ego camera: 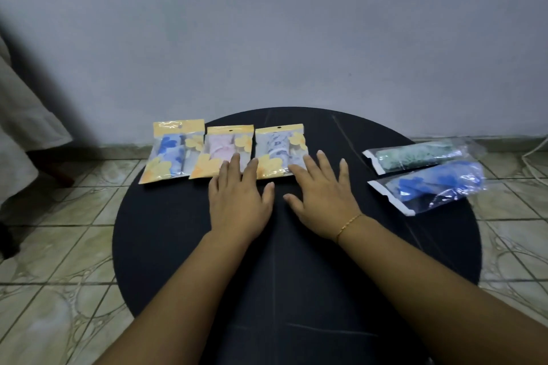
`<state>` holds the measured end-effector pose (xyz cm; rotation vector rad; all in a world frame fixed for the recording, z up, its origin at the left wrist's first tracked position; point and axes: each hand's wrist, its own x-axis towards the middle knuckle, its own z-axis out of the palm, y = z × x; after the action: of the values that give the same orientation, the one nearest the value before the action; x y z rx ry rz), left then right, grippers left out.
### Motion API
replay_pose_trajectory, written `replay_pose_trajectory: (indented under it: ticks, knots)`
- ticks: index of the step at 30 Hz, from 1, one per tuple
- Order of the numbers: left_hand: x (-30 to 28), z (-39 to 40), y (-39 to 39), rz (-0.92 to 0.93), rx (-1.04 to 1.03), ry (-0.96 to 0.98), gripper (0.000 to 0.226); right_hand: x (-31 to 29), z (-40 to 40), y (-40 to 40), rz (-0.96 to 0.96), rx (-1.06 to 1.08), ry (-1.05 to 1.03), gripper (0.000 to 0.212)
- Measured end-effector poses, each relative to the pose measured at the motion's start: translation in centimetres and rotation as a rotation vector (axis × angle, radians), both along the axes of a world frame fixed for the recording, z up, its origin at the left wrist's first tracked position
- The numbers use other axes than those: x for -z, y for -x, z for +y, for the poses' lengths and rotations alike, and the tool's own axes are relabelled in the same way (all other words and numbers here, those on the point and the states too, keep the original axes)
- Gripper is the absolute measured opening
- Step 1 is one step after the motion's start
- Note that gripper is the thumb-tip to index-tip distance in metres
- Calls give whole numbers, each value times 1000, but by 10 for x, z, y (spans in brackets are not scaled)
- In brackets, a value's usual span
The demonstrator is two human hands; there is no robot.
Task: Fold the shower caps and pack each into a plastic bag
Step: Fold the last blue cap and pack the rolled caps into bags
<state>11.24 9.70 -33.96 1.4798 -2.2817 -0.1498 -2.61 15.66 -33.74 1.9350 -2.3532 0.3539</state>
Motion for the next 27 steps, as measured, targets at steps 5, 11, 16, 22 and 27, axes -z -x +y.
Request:
replay_pose_trajectory:
  ticks: [5,11,16,22,27]
  knots:
    - [-4,36,34,-20,176,29,60,-2,39,7,117,1,156,52]
    - [-5,85,67,-50,350,4,61,-21,92,47,28,442,-74,71]
    - [-7,114,77,-34,431,-16,55,-19,116,55,-163,524,-246,73]
    - [-10,122,73,103,355,124,50,-40,129,26,-601,264,69,55]
    - [-6,132,69,42,385,209,45,-42,139,53,-120,414,229,56]
